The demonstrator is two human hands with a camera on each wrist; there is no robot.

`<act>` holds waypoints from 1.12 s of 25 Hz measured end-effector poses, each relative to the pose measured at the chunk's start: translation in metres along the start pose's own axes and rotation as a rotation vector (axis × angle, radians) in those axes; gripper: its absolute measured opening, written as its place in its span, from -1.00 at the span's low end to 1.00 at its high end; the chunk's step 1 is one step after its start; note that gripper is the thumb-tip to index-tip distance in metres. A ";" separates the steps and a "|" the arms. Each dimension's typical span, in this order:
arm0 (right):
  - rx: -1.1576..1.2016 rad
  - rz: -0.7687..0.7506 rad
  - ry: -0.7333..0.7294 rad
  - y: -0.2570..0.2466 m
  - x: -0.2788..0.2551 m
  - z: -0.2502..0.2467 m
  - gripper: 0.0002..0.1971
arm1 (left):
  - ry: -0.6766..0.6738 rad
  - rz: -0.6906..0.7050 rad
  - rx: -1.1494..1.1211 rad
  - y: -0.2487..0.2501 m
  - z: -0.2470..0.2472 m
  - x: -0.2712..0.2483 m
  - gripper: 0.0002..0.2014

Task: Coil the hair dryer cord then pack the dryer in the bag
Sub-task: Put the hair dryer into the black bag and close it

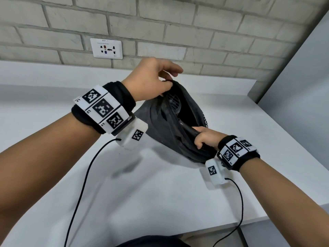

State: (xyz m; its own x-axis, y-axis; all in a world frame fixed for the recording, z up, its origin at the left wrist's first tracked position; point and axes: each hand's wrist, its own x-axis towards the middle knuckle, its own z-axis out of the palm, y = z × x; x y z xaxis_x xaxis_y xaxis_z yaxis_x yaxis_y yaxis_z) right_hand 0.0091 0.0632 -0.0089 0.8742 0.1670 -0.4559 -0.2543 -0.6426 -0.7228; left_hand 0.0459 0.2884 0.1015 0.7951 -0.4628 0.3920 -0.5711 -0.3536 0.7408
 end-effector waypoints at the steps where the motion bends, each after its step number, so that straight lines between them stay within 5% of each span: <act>1: 0.014 0.006 -0.006 0.000 0.000 -0.001 -0.34 | -0.045 0.001 -0.047 -0.003 0.000 -0.003 -0.57; 7: -0.005 0.043 -0.017 0.002 -0.004 -0.007 -0.34 | -0.282 0.008 0.152 -0.049 -0.001 -0.017 0.13; 9: -0.004 0.038 -0.030 -0.001 -0.003 -0.005 -0.43 | -0.334 0.006 0.047 -0.058 0.007 -0.019 0.00; 12: 0.022 0.013 -0.021 -0.003 0.000 -0.001 -0.48 | -0.227 0.031 -0.062 -0.063 0.019 -0.019 -0.42; 15: 0.001 -0.033 0.084 -0.002 0.003 -0.005 -0.68 | -0.158 0.043 -0.046 -0.063 0.023 -0.013 -0.49; 17: 0.054 -0.090 0.262 0.003 0.003 -0.011 -0.68 | -0.127 0.056 -0.028 -0.065 0.024 -0.007 -0.42; 19: 0.010 -0.098 0.594 0.014 0.002 -0.018 -0.74 | -0.092 0.060 -0.017 -0.069 0.024 -0.003 -0.37; 21: -0.184 0.048 0.793 0.027 -0.001 -0.023 -0.76 | -0.071 0.054 -0.015 -0.073 0.023 0.000 -0.38; 25: -0.046 0.230 0.475 0.042 0.001 -0.021 -0.72 | -0.043 0.032 -0.004 -0.075 0.023 0.001 -0.45; 28: 0.080 0.143 0.621 0.041 0.005 -0.022 -0.92 | -0.025 0.035 0.008 -0.076 0.024 0.001 -0.44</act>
State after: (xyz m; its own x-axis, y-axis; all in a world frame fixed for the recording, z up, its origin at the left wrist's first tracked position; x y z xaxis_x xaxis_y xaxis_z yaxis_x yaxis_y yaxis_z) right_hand 0.0119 0.0207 -0.0295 0.9002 -0.3954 -0.1824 -0.3949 -0.5647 -0.7247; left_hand 0.0856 0.2950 0.0326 0.7695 -0.4947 0.4038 -0.6000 -0.3435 0.7225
